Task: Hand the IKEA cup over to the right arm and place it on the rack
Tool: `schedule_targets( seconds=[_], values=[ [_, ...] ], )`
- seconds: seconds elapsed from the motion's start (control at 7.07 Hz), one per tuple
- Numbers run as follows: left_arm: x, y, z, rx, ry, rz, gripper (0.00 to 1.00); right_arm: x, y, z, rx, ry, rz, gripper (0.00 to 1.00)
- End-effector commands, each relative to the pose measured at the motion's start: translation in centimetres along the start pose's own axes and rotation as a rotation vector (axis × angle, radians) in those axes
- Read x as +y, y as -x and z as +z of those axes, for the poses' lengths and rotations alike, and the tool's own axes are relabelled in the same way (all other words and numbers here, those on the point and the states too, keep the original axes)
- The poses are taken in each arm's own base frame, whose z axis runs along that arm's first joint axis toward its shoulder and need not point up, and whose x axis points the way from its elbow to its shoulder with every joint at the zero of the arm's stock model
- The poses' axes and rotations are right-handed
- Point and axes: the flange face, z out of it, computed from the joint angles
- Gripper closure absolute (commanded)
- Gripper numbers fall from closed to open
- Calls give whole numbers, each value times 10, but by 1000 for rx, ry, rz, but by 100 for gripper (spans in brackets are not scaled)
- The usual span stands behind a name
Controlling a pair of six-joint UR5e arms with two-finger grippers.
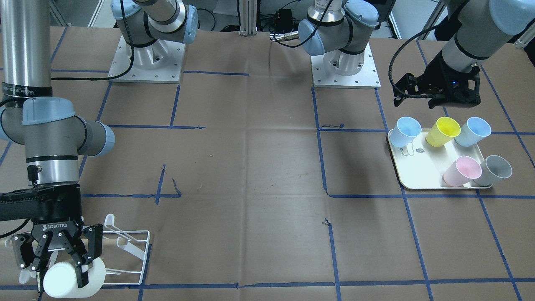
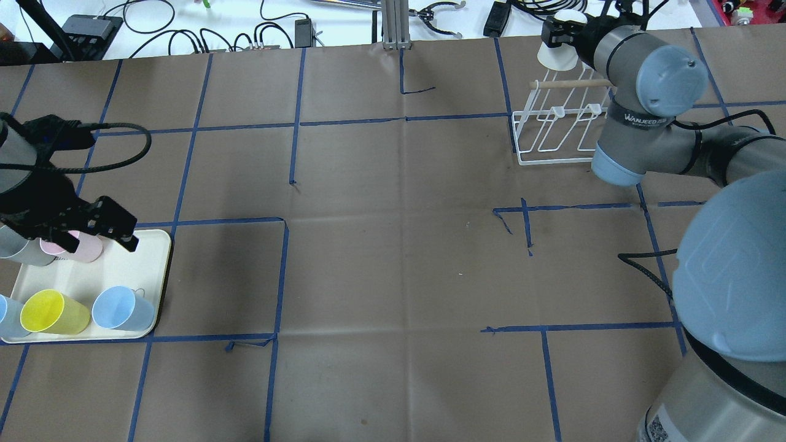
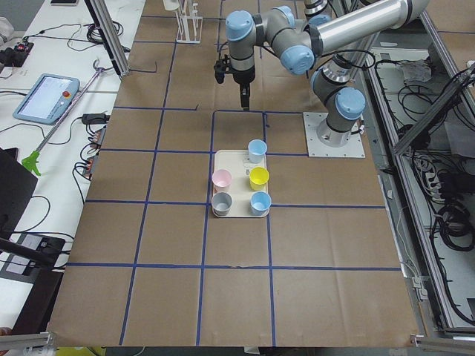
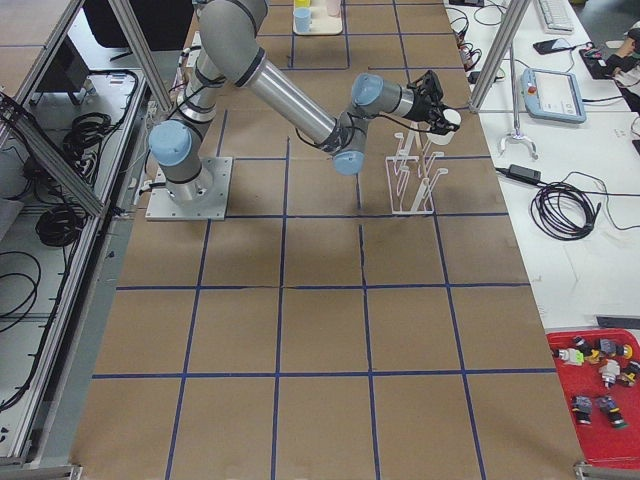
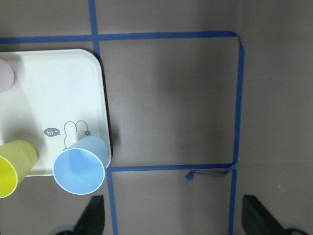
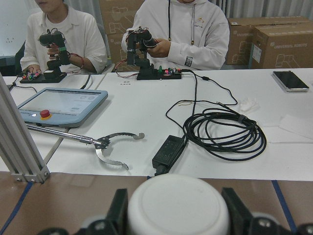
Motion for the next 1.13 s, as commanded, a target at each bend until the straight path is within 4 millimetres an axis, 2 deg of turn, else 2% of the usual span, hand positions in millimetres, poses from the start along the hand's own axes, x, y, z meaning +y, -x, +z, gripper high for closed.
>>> schedule_targets(
  seconds=[0.0,0.14,0.28,0.42,0.57,0.71,0.99],
  values=[
    [27,65,33,11,-19,7,2,10,2,5,-4,19,6,90],
    [28,64,41,0,-32,6,2,13,1,7,-3,26,7,86],
    [23,66,48,1,-43,-2,1,17,2,7,-5,35,11,64],
    [16,61,52,9,-39,-23,1,18,4,7,-6,37,11,24],
    [9,41,56,9,-28,-20,2,17,4,7,-6,37,17,1],
    [2,37,68,-2,-39,-5,3,17,5,7,-8,38,17,1],
    [7,31,119,-30,-65,-1,2,12,5,4,-6,34,16,1]
  ],
)
